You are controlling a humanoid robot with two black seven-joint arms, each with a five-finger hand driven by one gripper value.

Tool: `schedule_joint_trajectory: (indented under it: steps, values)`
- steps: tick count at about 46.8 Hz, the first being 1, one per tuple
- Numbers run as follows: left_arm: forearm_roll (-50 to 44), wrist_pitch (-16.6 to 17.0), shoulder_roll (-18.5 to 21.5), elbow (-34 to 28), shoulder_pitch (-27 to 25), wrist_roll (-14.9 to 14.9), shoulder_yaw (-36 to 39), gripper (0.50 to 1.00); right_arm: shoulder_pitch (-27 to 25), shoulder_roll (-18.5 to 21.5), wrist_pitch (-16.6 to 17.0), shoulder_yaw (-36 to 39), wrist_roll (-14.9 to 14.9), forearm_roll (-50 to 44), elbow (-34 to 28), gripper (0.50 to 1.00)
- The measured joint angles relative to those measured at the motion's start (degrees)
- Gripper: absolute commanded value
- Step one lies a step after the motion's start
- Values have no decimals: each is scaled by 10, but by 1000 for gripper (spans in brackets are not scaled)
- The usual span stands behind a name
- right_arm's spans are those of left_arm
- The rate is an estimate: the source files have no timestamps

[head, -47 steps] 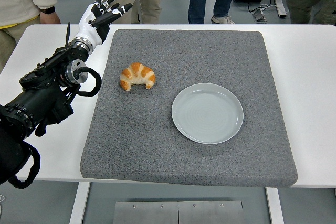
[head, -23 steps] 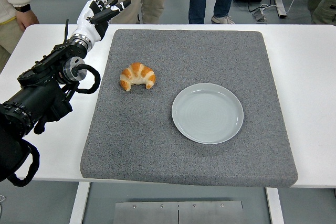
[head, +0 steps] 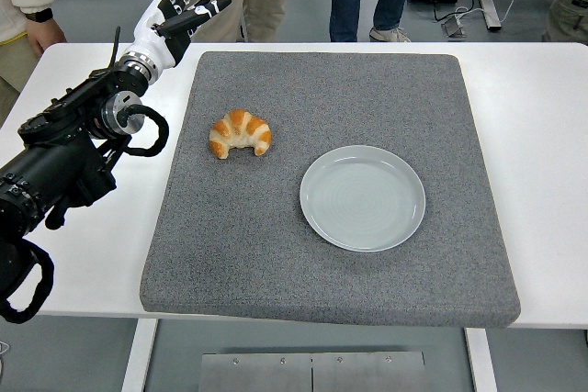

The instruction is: Place the bread on the plate

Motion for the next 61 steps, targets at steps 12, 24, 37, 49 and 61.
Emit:
schedule_joint_trajectory:
  steps: [12, 24, 37, 49, 61]
  values:
    - [8, 55, 61, -112, 3, 0, 81, 971, 0, 0, 0, 0, 0, 0, 0, 1000]
    - [9, 75, 111, -231, 5, 0, 96, 971, 0, 0, 0, 0, 0, 0, 0, 1000]
    - [111, 151, 158, -336, 5, 21, 127, 971, 0, 0, 0, 0, 0, 0, 0, 1000]
    - [217, 196, 209, -427, 6, 107, 140, 971, 0, 0, 0, 0, 0, 0, 0, 1000]
    - [343, 202, 244, -490, 18, 114, 170, 972, 0, 0, 0, 0, 0, 0, 0, 1000]
